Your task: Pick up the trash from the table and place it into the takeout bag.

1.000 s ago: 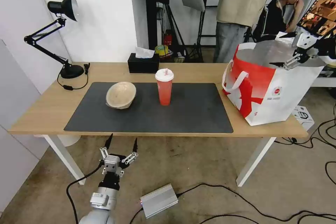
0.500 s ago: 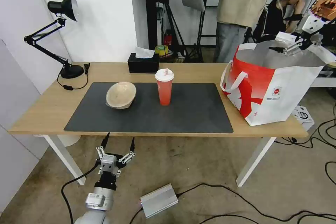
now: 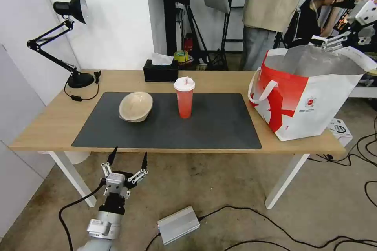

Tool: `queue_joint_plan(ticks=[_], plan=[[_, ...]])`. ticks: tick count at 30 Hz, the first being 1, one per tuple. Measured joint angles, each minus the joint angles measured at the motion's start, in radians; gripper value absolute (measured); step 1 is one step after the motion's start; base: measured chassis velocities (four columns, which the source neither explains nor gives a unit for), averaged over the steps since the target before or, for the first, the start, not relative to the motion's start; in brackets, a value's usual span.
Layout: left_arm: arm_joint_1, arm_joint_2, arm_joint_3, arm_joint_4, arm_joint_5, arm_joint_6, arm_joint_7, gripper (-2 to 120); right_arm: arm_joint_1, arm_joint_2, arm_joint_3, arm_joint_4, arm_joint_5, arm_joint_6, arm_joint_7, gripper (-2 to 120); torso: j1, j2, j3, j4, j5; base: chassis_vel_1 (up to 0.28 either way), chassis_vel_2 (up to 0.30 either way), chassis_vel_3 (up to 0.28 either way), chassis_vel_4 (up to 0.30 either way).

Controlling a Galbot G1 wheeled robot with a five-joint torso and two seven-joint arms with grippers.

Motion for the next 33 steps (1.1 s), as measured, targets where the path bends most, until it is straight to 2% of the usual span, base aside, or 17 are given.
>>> queue_joint_plan(ticks=[2, 12, 16, 19, 20, 24, 27, 31, 33], plan=[[0.003, -0.001, -0.001, -0.008, -0.001, 0.001, 0.000, 100, -0.016, -0.011, 0.004, 0.043, 0.052, 0.000, 0.077, 100, 0.000, 0.000, 0.000, 0.0000, 0.0000, 0.000, 0.000, 0.000, 0.000], [0.004, -0.012, -0.014, -0.032, -0.013, 0.005, -0.001, 100, -0.090, 0.001, 0.042, 0.165, 0.152, 0.017, 0.254, 100, 0.000, 0.000, 0.000, 0.0000, -0.0001, 0.000, 0.000, 0.000, 0.000], [0.006, -0.014, -0.026, -0.046, -0.019, 0.013, -0.001, 100, -0.145, 0.037, 0.079, 0.214, 0.166, 0.020, 0.316, 100, 0.000, 0.000, 0.000, 0.0001, -0.0001, 0.000, 0.000, 0.000, 0.000], [0.013, -0.014, -0.033, -0.051, -0.022, 0.015, -0.001, 100, -0.232, 0.082, 0.151, 0.245, 0.166, 0.023, 0.367, 100, 0.000, 0.000, 0.000, 0.0002, -0.0002, 0.000, 0.000, 0.000, 0.000], [0.013, -0.014, -0.033, -0.051, -0.022, 0.015, -0.001, 100, -0.232, 0.082, 0.151, 0.245, 0.166, 0.023, 0.367, 100, 0.000, 0.000, 0.000, 0.0002, -0.0002, 0.000, 0.000, 0.000, 0.000], [0.019, -0.021, -0.042, -0.059, -0.023, 0.015, -0.002, 100, -0.413, 0.144, 0.298, 0.275, 0.160, 0.032, 0.396, 100, 0.000, 0.000, 0.000, -0.0001, -0.0002, 0.000, 0.000, 0.000, 0.000], [0.029, -0.030, -0.052, -0.067, -0.023, 0.016, -0.002, 100, -0.483, 0.185, 0.341, 0.285, 0.144, 0.043, 0.402, 100, 0.000, 0.000, 0.000, -0.0004, 0.0000, 0.000, 0.000, 0.000, 0.000], [0.050, -0.046, -0.074, -0.082, -0.023, 0.012, -0.002, 100, -0.547, 0.246, 0.362, 0.293, 0.118, 0.067, 0.404, 100, 0.000, 0.000, 0.000, 0.0009, 0.0000, 0.000, 0.000, 0.000, 0.000], [0.050, -0.050, -0.077, -0.088, -0.021, 0.012, -0.002, 100, -0.614, 0.273, 0.401, 0.304, 0.100, 0.081, 0.404, 100, 0.000, 0.000, 0.000, 0.0004, -0.0001, 0.000, 0.000, 0.000, 0.000]])
